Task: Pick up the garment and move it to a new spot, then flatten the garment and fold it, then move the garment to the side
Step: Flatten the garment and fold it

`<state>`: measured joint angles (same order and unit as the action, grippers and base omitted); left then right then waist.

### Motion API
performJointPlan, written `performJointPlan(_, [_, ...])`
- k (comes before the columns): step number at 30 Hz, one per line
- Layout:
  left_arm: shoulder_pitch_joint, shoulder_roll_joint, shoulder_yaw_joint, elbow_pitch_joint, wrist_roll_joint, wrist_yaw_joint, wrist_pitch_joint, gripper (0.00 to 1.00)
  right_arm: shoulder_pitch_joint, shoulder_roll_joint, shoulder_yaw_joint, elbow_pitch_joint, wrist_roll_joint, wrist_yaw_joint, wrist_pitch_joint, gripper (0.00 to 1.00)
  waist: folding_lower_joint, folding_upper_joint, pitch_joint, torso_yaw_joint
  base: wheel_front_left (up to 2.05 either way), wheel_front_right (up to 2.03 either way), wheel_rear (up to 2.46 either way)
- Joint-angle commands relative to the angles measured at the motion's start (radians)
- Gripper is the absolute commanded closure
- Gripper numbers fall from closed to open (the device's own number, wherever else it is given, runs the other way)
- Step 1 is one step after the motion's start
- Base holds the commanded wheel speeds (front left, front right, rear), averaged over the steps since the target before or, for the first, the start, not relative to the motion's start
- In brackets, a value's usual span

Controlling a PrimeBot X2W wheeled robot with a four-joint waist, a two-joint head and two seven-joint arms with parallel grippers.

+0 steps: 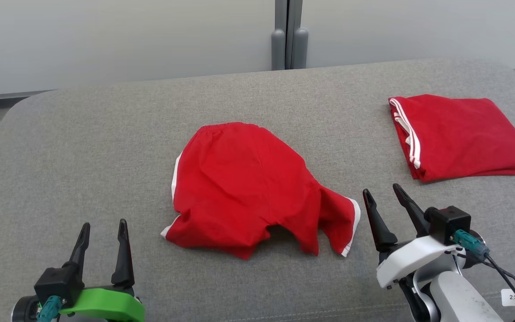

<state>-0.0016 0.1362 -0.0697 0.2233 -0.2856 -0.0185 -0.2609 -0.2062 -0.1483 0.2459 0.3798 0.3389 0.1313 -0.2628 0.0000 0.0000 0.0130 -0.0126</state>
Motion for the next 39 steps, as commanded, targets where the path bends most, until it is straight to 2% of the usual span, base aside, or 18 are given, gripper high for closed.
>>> performJointPlan(1, [-0.017, -0.009, 0.010, -0.007, 0.017, -0.008, -0.004, 0.00, 0.007, -0.004, 0.010, 0.000, 0.007, -0.001, -0.004, 0.00, 0.0000, 0.0000, 0.007, 0.000, 0.00, 0.00, 0.00])
performJointPlan(9, [-0.022, -0.026, 0.039, -0.020, 0.046, -0.026, -0.004, 0.00, -0.024, -0.033, 0.092, 0.052, 0.044, -0.001, 0.048, 0.00, 0.0000, 0.0000, 0.026, 0.012, 0.00, 0.00, 0.00])
performJointPlan(16, [-0.032, -0.046, 0.048, -0.017, 0.069, -0.044, -0.004, 0.00, -0.053, -0.076, 0.253, 0.031, 0.133, -0.001, 0.150, 0.00, 0.0000, 0.0000, 0.032, 0.048, 0.00, 0.00, 0.00])
performJointPlan(21, [-0.037, -0.056, 0.058, -0.013, 0.076, -0.053, -0.004, 0.00, -0.068, -0.103, 0.322, 0.026, 0.180, -0.001, 0.193, 0.00, 0.0000, 0.0000, 0.035, 0.074, 0.00, 0.00, 0.00])
performJointPlan(26, [-0.044, -0.065, 0.063, -0.006, 0.082, -0.062, -0.004, 0.00, -0.099, -0.110, 0.374, 0.076, 0.159, -0.001, 0.215, 0.00, 0.0000, 0.0000, 0.038, 0.099, 0.00, 0.00, 0.00])
performJointPlan(33, [-0.054, -0.074, 0.066, 0.003, 0.091, -0.075, -0.004, 0.00, -0.164, -0.069, 0.393, 0.224, 0.066, -0.001, 0.201, 0.00, 0.0000, 0.0000, 0.045, 0.123, 0.00, 0.00, 0.00])
performJointPlan(35, [-0.057, -0.075, 0.066, 0.007, 0.094, -0.079, -0.004, 0.00, -0.193, -0.062, 0.382, 0.264, 0.026, -0.001, 0.169, 1.00, 0.0000, 0.0000, 0.048, 0.128, 0.00, 0.00, 0.00])
performJointPlan(39, [-0.059, -0.078, 0.071, 0.014, 0.095, -0.080, -0.004, 0.00, -0.252, -0.054, 0.359, 0.313, -0.019, -0.001, 0.109, 1.00, 0.0000, 0.0000, 0.049, 0.131, 0.00, 0.00, 0.00])
